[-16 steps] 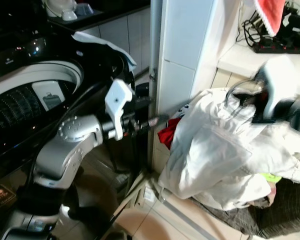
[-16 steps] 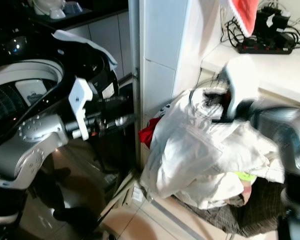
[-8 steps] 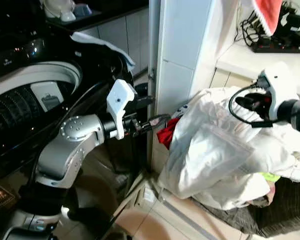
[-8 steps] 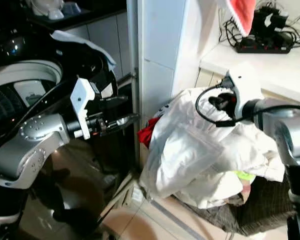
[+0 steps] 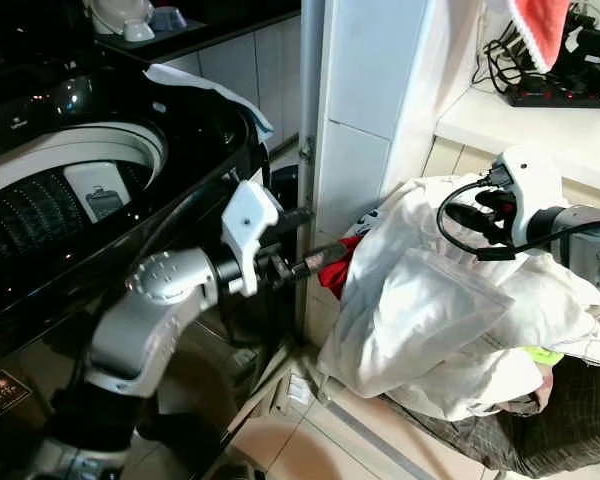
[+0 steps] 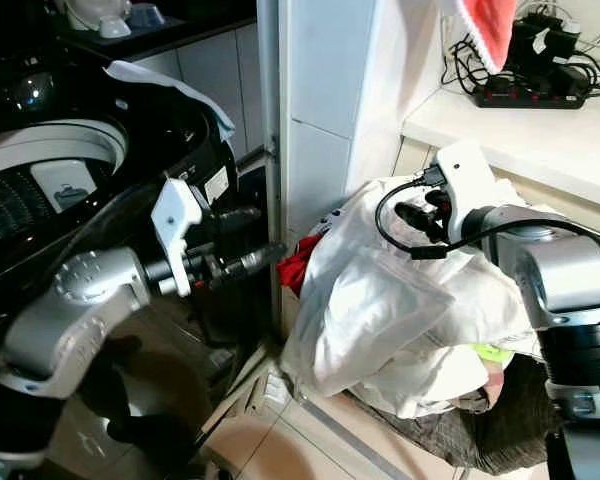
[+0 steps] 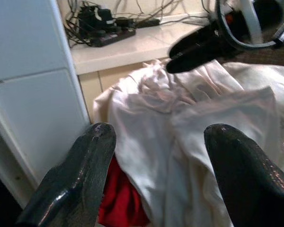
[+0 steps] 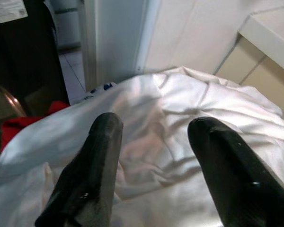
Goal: Clothes washing
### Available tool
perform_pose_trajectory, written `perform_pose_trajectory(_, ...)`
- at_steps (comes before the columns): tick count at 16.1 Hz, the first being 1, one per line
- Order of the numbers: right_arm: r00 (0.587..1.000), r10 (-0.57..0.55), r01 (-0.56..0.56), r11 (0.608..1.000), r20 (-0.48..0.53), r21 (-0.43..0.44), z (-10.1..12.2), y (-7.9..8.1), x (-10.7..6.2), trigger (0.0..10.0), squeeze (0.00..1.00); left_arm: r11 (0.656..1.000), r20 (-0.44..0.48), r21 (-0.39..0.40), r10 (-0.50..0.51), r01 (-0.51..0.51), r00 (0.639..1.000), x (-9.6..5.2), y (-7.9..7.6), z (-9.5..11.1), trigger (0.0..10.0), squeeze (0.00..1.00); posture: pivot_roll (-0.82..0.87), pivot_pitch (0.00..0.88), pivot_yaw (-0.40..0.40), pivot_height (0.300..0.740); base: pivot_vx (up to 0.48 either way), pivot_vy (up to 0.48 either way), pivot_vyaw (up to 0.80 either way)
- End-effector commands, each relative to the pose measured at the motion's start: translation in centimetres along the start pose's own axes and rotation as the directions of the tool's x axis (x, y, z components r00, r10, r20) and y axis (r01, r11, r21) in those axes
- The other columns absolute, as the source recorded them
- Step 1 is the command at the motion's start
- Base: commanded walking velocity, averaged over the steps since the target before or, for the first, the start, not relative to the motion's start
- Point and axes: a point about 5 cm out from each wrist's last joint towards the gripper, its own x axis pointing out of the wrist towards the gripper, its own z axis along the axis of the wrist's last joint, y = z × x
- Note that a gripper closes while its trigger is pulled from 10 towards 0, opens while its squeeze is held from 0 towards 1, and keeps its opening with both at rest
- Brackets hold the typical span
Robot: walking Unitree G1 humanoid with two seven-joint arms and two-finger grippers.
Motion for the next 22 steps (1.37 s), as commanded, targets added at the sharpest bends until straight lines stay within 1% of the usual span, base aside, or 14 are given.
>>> perform_pose_trajectory(1, 1.0, 0.013, -0.013, 1.0, -0.007, -0.022, 0.0, 0.1, 0.2, 10.0, 1.0, 1.0, -0.004, 0.014, -0.014, 0.014, 1.0, 0.1, -0.4, -0.1, 10.0, 0.0, 0.0, 0.0, 0.031, 0.74, 0.0, 0.0, 0.0)
perform_pose_trajectory(5, 0.997, 0.063, -0.065, 0.997, -0.048, -0.035, -0.4, 0.8, 0.1, 10.0, 1.0, 0.999, -0.012, 0.0, -0.052, 0.052, 0.999, 0.0, -0.6, -0.4, 10.0, 0.0, -0.01, 0.0, 0.037, 0.74, 0.0, 0.0, 0.0)
perform_pose_trajectory(8, 0.99, 0.062, -0.071, 0.995, -0.127, -0.065, -1.7, 0.9, 0.1, 10.0, 1.0, 0.995, -0.022, 0.003, -0.099, 0.099, 0.995, -0.4, -0.7, -0.6, 10.0, 0.0, -0.01, 0.0, 0.039, 0.74, 0.0, 0.0, 0.0)
perform_pose_trajectory(9, 0.989, 0.062, -0.073, 0.994, -0.133, -0.079, -1.8, 1.0, 0.1, 10.0, 1.0, 0.995, -0.025, 0.008, -0.099, 0.099, 0.995, -0.4, -0.7, -0.7, 10.0, 0.0, -0.01, 0.0, 0.039, 0.74, 0.0, 0.0, 0.0)
perform_pose_trajectory(10, 0.988, 0.075, -0.088, 0.992, -0.138, -0.088, -2.0, 1.3, 0.3, 10.0, 1.0, 0.996, -0.033, 0.036, -0.081, 0.082, 0.996, -0.4, -0.5, -1.2, 10.0, 0.0, -0.01, 0.0, 0.04, 0.74, 0.0, 0.0, 0.0)
perform_pose_trajectory(11, 0.987, 0.089, -0.1, 0.992, -0.136, -0.078, -2.0, 1.5, 0.4, 10.0, 1.0, 0.996, -0.036, 0.047, -0.079, 0.08, 0.996, -0.3, -0.4, -1.6, 10.0, 0.0, -0.02, 0.0, 0.047, 0.74, 0.0, 0.0, 0.0)
perform_pose_trajectory(13, 0.986, 0.09, -0.105, 0.989, -0.142, -0.101, -2.4, 1.8, 0.6, 10.0, 1.0, 0.996, 0.0, 0.029, -0.081, 0.081, 0.997, -0.3, -0.5, -1.9, 10.0, 0.0, -0.02, 0.0, 0.054, 0.74, 0.0, 0.0, 0.0)
perform_pose_trajectory(14, 0.983, 0.087, -0.107, 0.987, -0.163, -0.12, -2.6, 2.0, 0.7, 10.0, 0.82, 0.995, 0.01, 0.035, -0.092, 0.092, 0.996, -0.3, -0.6, -2.1, 10.0, 0.0, -0.02, 0.0, 0.053, 0.74, 0.0, 0.0, 0.0)
perform_pose_trajectory(15, 0.979, 0.089, -0.114, 0.985, -0.184, -0.13, -2.9, 2.1, 0.6, 10.0, 0.01, 0.994, -0.004, 0.055, -0.098, 0.098, 0.995, -0.4, -0.8, -2.5, 10.0, 0.0, -0.02, 0.0, 0.049, 0.74, 0.0, 0.0, 0.0)
perform_pose_trajectory(17, 0.974, 0.086, -0.116, 0.984, -0.21, -0.133, -3.3, 1.9, 0.6, 10.0, 0.0, 0.998, -0.005, 0.034, -0.06, 0.06, 0.998, -0.5, -0.6, -3.3, 10.0, 0.0, 0.0, 0.0, 0.039, 0.74, 0.0, 0.0, 0.0)
perform_pose_trajectory(19, 0.969, 0.081, -0.117, 0.982, -0.233, -0.148, -3.6, 1.7, 0.6, 10.0, 0.0, 0.998, 0.0, 0.026, -0.062, 0.062, 0.998, -0.7, -0.7, -3.6, 10.0, 0.0, 0.0, 0.0, 0.041, 0.74, 0.0, 0.0, 0.0)
perform_pose_trajectory(20, 0.967, 0.083, -0.122, 0.981, -0.24, -0.153, -3.7, 1.7, 0.5, 10.0, 0.0, 0.996, -0.001, 0.038, -0.075, 0.075, 0.997, -0.9, -0.8, -3.6, 10.0, 0.0, 0.0, 0.0, 0.046, 0.74, 0.0, 0.0, 0.0)
perform_pose_trajectory(21, 0.966, 0.086, -0.127, 0.98, -0.244, -0.156, -3.8, 1.6, 0.4, 9.5, 0.0, 0.996, 0.002, 0.044, -0.076, 0.076, 0.997, -0.9, -0.7, -3.7, 10.0, 0.0, 0.0, 0.0, 0.046, 0.74, 0.0, 0.0, 0.0)
perform_pose_trajectory(22, 0.965, 0.088, -0.13, 0.979, -0.247, -0.158, -3.9, 1.6, 0.3, 4.9, 0.0, 0.996, -0.001, 0.051, -0.073, 0.073, 0.997, -1.0, -0.5, -3.8, 10.0, 0.0, 0.01, 0.0, 0.044, 0.74, 0.0, 0.0, 0.0)
